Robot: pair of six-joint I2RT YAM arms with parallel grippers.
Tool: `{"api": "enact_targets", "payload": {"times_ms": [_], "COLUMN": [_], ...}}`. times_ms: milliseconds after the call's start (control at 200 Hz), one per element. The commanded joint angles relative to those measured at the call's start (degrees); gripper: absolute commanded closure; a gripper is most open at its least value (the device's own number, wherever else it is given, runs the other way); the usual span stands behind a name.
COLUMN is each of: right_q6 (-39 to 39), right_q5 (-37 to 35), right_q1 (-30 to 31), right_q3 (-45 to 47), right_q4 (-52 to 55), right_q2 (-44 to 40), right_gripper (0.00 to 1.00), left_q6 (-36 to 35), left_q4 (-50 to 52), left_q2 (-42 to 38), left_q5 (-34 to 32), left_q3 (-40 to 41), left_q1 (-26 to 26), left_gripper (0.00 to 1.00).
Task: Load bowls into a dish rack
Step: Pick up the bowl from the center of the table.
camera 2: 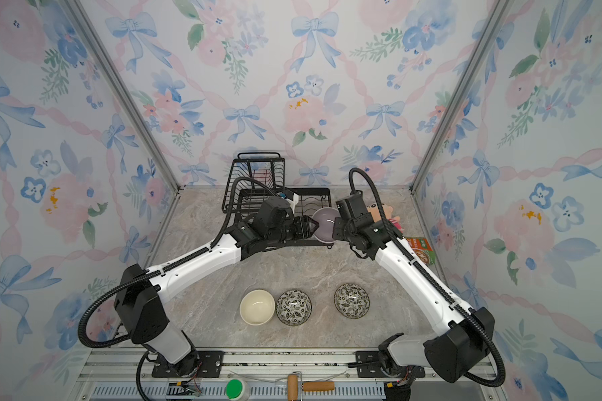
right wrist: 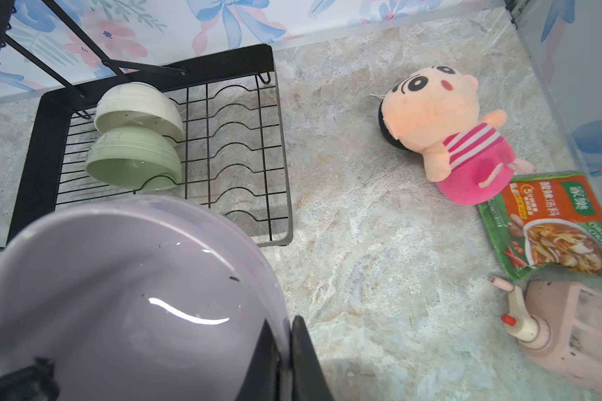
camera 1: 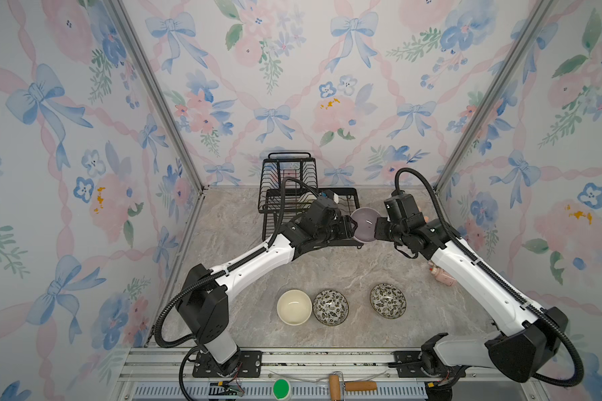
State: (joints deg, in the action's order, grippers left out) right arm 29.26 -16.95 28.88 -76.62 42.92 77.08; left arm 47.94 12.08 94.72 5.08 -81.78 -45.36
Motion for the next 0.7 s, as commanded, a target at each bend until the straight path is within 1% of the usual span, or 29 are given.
{"api": "enact_targets", "payload": {"times_ms": [0,190,315,465,570,695], "right_q6": [0.43,2.46,2.78,2.52,1.96,1.11], "right_q5": [-1.52,-1.57,-2.03,-2.21,-3.12,-4.04], "right_q1": [0.28,0.73,1.16,1.6,2.38,3.16], "right_q3": [-2.33,-1.63,-1.76,-1.82,-1.96,-2.37], "right_q4": [-2.89,-5.06,-5.63,-6.33,-6.77,-6.82], "right_q2": [-0.17,-0.28,-0.26,-0.32,-0.35,-0.09], "right_gripper": [1.0,1.0,1.0,1.0,1.0,1.0], "left_q6": [-0.06,-0.36,-0.4,-0.31,-0.3,-0.04], "left_q4": [1.08,1.73,2.52,3.4,5.22,7.02], "left_q2": [2.16,5.36,6.36,7.44,8.61,9.83], "left_q5": [-0.27,2.53,2.24,2.35,1.52,1.16], "left_q3": [-2.87,-7.19,-8.22,-9.34,-10.75,-12.41], "left_q1": [0.01,-0.06,-0.14,-0.24,-0.25,-0.32], "left_gripper": [0.55,0.75,0.8,0.79,0.81,0.75]}}
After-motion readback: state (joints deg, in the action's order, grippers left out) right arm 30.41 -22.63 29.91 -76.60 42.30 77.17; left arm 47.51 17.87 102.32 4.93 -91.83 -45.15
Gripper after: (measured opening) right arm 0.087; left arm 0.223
